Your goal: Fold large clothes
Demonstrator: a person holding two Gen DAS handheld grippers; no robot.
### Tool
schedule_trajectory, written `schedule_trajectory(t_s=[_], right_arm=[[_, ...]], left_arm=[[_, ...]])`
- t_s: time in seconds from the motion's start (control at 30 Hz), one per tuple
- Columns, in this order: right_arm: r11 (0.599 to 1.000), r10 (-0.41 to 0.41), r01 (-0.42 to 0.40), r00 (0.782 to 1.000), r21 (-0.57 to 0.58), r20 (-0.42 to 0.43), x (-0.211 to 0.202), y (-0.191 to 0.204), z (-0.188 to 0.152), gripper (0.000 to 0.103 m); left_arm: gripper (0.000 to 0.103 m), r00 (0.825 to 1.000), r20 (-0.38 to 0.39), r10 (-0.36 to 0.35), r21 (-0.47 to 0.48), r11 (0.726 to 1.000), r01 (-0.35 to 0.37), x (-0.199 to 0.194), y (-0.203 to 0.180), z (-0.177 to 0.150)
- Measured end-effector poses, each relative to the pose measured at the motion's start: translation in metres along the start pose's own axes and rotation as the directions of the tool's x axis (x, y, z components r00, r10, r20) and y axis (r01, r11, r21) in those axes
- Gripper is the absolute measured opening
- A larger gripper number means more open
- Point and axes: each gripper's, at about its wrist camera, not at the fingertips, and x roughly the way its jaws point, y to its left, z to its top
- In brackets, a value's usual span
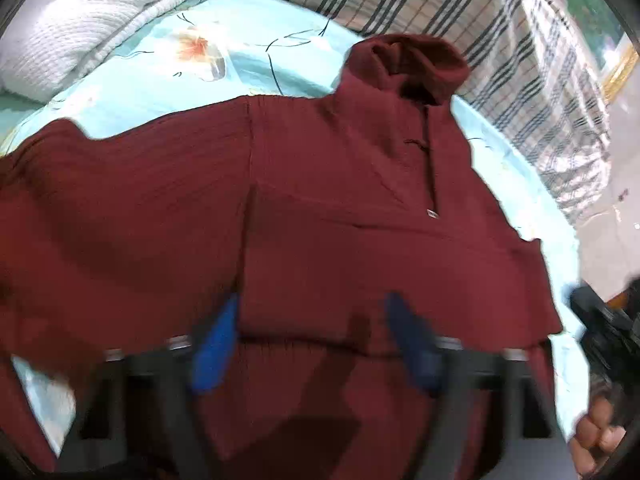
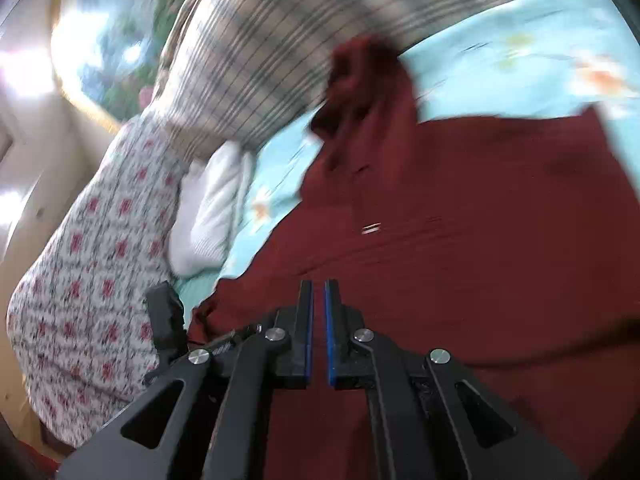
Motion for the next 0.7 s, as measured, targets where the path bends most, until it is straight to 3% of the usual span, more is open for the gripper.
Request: schedule_trajectory(t_s=[0.03,0.07,0.17,0.3,0.33,0.37,0.43,0.7], right_arm=[[1.000,-0.022,0.022,1.000,0.016,0.020,-0.011,-0.006,-0.001,0.005],[0.998,-0.056,0.054,0.997,0.039,0.049,-0.026,-0.016,-0.002,0.005],[0.988,-0.139,0.130,0.984,0.084,0.108,-0.056,-0.037,0.001,0.005],[0.960,-0.259,0.242,0.958,0.138,0.126,-0.079,-0.067,0.014,0.007],[0.955,-0.276,0.258,0.953,0.144,0.123,-0.080,-0.072,0.016,0.018],[0.945,-0.307,0.288,0.944,0.151,0.118,-0.079,-0.080,0.022,0.040],[0.935,-0.341,0.324,0.934,0.147,0.108,-0.072,-0.092,0.030,0.066],[0.911,-0.401,0.404,0.915,0.083,-0.050,-0.009,-0.131,0.061,0.067]], left_arm=[[0.029,1.000,0.006,0.016,0.018,1.000,-0.016,0.003,-0.002,0.003],[0.009,1.000,0.009,0.015,0.036,0.999,-0.016,0.006,-0.004,0.005],[0.008,0.996,0.084,0.027,0.066,0.997,-0.032,-0.009,-0.012,0.006],[0.007,0.961,0.234,0.146,0.067,0.984,-0.165,-0.045,0.000,0.004],[0.007,0.961,0.230,0.155,0.060,0.983,-0.173,-0.045,0.007,0.005],[0.007,0.968,0.204,0.146,0.057,0.985,-0.160,-0.040,0.015,0.007],[0.007,0.970,0.187,0.155,0.056,0.984,-0.169,-0.036,0.019,0.006],[0.008,0.963,0.180,0.201,0.047,0.976,-0.212,-0.026,0.021,0.001]])
